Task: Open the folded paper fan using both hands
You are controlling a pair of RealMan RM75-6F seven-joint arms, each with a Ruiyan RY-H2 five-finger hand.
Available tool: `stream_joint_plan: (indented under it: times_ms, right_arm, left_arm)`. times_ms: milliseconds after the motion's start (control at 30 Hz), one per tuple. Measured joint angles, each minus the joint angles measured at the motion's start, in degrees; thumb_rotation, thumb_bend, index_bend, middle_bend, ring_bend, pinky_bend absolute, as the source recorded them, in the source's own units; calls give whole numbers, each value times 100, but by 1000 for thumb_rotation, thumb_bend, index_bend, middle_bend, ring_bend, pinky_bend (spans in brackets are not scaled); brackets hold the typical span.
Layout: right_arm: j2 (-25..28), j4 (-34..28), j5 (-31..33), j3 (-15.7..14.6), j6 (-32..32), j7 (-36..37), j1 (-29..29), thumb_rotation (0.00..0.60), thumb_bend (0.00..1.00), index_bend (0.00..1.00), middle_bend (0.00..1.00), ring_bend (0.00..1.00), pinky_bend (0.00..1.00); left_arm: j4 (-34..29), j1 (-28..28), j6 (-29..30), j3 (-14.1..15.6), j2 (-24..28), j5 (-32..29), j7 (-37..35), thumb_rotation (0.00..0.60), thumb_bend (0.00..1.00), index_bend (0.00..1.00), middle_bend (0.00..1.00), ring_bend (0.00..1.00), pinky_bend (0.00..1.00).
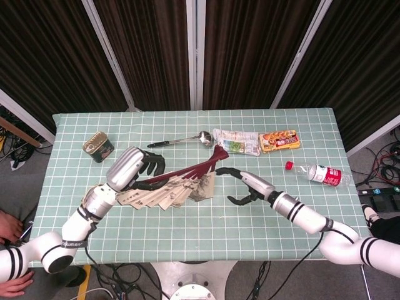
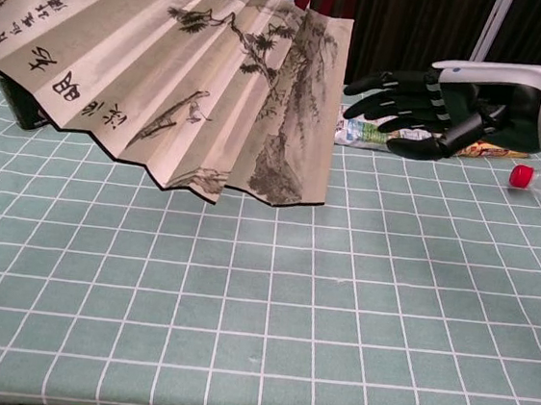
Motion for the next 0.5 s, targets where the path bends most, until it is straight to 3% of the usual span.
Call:
stream_joint_plan:
  times_ms: [333,433,500]
  right_arm:
    - [-320,56,347,191,-535,-2,633,600,407,225,165,0,0]
    - [-437,113,430,241,-609,-1,766,600,497,342,200,13,0]
    - [-486,173,488,267,-604,-112,788,600,563,475,239,39,0]
  left_arm:
    - [-17,-25,74,0,-6,57,20,600,307,674,724,739,809]
    - [-4,-23,96,-1,-2,54,14,600,307,674,724,738,809]
    - [2,-10,119,10,8,72,8,600,307,674,724,738,808]
